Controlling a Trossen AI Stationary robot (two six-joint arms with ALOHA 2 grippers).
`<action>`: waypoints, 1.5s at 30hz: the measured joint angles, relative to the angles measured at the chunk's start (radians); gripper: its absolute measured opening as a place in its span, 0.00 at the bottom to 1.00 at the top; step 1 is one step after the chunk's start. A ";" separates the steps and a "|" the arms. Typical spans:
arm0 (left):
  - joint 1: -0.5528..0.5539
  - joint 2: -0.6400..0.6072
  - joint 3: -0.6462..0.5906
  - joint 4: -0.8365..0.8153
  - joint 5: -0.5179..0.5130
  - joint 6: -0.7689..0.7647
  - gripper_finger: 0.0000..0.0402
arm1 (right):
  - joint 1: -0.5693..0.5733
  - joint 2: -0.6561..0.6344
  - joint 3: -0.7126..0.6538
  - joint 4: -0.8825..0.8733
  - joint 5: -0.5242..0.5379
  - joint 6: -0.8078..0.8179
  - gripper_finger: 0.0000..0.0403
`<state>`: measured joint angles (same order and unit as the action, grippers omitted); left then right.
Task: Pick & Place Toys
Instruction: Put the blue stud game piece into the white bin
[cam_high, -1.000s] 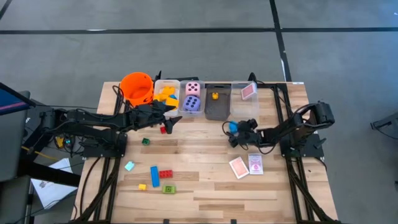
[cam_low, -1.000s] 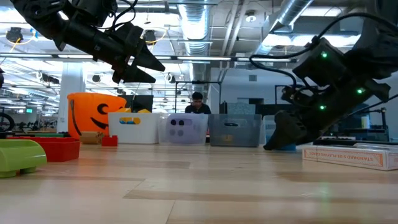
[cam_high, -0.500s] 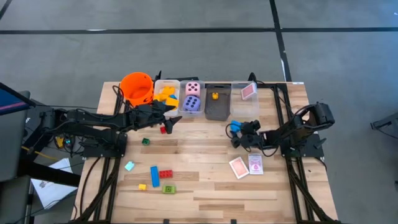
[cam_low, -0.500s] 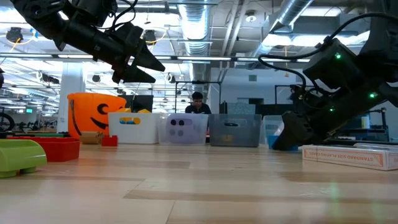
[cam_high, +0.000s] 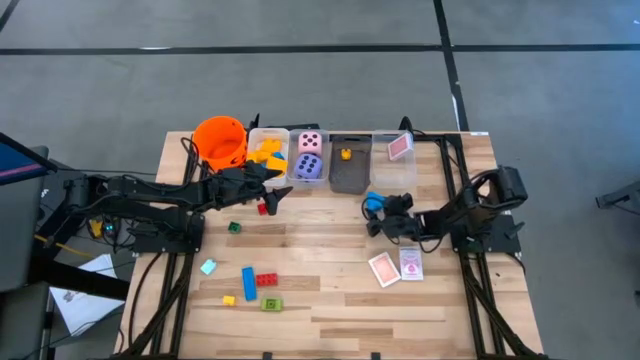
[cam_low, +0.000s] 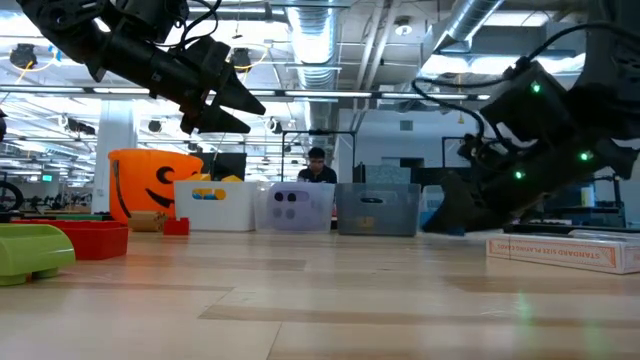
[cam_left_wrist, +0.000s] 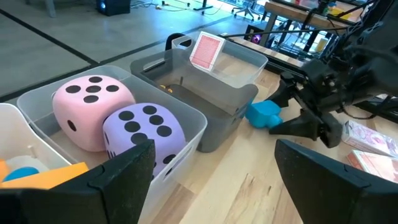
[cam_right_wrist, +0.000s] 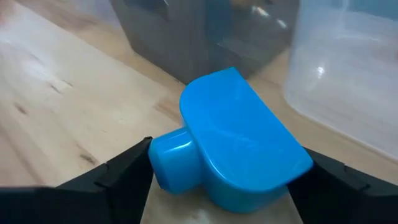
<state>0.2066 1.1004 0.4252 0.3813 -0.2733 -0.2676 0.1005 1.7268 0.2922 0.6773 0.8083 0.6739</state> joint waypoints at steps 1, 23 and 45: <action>0.000 0.000 0.000 0.000 0.000 0.000 0.80 | 0.006 -0.011 0.005 0.001 0.000 -0.009 0.77; 0.000 -0.002 0.000 0.098 0.002 -0.017 0.80 | 0.056 -0.285 0.284 0.004 -0.115 -0.493 0.77; -0.130 0.046 0.000 0.289 0.396 -0.293 0.80 | 0.130 -0.151 0.585 -0.236 -0.254 -0.857 0.77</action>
<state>0.0767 1.1462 0.4248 0.6706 0.1223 -0.5604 0.2310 1.5760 0.8770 0.4415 0.5546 -0.1831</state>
